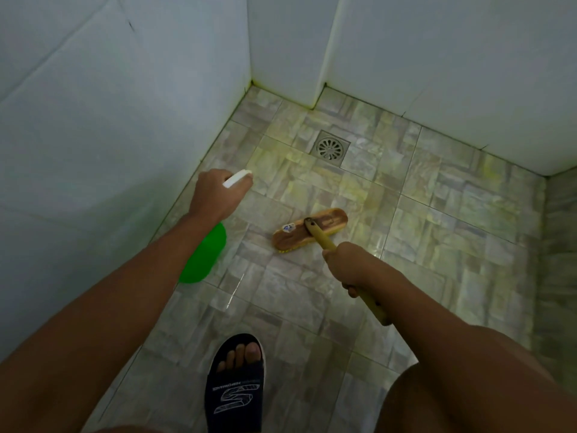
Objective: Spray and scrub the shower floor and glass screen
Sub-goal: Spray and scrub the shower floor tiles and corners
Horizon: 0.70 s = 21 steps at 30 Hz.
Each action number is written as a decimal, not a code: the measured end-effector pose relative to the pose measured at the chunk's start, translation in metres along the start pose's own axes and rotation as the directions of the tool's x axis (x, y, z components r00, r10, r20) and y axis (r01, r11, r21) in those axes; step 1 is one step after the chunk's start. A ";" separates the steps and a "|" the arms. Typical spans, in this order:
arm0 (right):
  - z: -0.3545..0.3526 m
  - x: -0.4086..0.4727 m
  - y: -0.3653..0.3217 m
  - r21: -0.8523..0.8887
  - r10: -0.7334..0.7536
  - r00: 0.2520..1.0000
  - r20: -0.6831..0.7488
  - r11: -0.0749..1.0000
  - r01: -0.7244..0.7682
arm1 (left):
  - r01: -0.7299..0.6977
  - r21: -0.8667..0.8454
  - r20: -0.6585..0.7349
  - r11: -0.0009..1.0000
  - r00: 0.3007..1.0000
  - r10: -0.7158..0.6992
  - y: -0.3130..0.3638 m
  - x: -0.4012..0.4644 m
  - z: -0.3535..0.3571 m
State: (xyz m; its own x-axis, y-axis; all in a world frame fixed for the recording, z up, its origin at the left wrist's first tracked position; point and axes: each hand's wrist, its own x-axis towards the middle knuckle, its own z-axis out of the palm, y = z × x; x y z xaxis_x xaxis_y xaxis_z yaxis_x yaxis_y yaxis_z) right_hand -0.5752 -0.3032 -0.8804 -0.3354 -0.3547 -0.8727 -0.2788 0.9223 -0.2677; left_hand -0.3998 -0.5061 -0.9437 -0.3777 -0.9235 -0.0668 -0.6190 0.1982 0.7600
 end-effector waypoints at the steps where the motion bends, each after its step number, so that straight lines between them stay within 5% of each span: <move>1: 0.000 0.001 0.000 -0.005 -0.002 1.000 -0.005 1.000 0.002 | -0.012 0.023 -0.010 1.000 1.000 0.012 0.002 -0.002 0.001; 8: 0.001 0.009 0.003 -0.087 -0.033 0.999 -0.017 0.996 0.032 | 0.065 0.038 0.025 0.997 0.998 -0.066 -0.004 0.010 -0.002; 14: 0.008 0.022 0.001 -0.310 -0.169 0.975 -0.147 0.944 0.116 | 0.070 0.128 -0.130 0.989 0.990 -0.053 -0.019 0.014 -0.010; 21: -0.036 0.116 -0.145 -0.320 -0.345 0.917 -0.201 0.908 0.271 | 0.066 0.093 -0.252 0.993 0.967 -0.041 -0.037 0.023 -0.020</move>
State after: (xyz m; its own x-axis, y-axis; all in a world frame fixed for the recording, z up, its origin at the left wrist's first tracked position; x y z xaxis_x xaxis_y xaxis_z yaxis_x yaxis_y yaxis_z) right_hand -0.6058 -0.4835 -0.9278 -0.3923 -0.6742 -0.6258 -0.6321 0.6918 -0.3491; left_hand -0.3714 -0.5411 -0.9605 -0.1664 -0.9837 0.0676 -0.7038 0.1665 0.6906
